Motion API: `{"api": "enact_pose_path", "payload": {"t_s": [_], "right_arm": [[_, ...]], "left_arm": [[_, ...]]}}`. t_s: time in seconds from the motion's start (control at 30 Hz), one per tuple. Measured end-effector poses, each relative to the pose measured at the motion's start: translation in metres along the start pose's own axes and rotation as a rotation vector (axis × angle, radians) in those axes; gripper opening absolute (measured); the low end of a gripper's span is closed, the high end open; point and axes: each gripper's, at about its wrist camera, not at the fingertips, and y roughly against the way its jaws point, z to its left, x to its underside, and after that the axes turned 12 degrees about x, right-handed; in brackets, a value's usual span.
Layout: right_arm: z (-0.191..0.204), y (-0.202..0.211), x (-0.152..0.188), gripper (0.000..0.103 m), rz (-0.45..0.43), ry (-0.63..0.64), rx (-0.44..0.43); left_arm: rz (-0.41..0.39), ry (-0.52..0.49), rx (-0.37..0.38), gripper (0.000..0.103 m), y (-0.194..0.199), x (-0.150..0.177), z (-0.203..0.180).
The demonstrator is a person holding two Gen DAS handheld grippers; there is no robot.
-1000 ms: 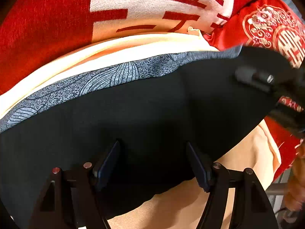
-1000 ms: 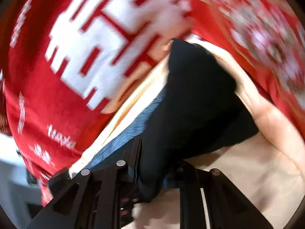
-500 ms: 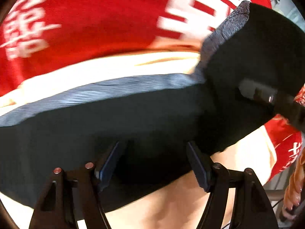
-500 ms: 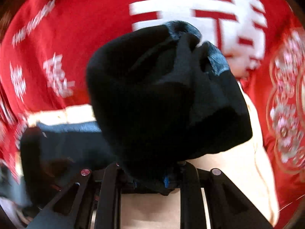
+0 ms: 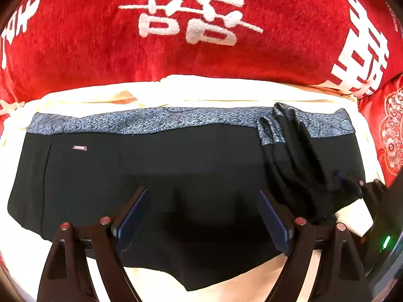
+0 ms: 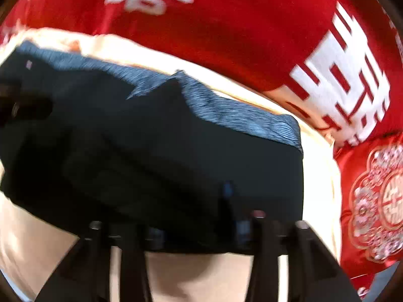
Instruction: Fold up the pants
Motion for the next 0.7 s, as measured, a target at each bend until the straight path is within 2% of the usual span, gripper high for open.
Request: {"api": "enact_pose_path", "payload": {"t_s": [0.2, 0.4, 0.53, 0.7], "right_arm": [[-0.018, 0.030, 0.017, 0.056, -0.029, 0.024, -0.092], [-0.087, 0.028, 0.034, 0.056, 0.038, -0.191, -0.211], [-0.117, 0.006, 0.041, 0.056, 0.099, -0.275, -0.235], [-0.124, -0.004, 0.053, 0.056, 0.155, -0.352, -0.291]], "left_arm": [[0.019, -0.043, 0.083, 0.087, -0.004, -0.016, -0.022], [0.091, -0.126, 0.258, 0.087, -0.016, -0.031, -0.070], [0.110, -0.139, 0.286, 0.087, -0.028, -0.037, -0.089], [0.146, -0.115, 0.352, 0.087, -0.043, -0.041, -0.102]]}}
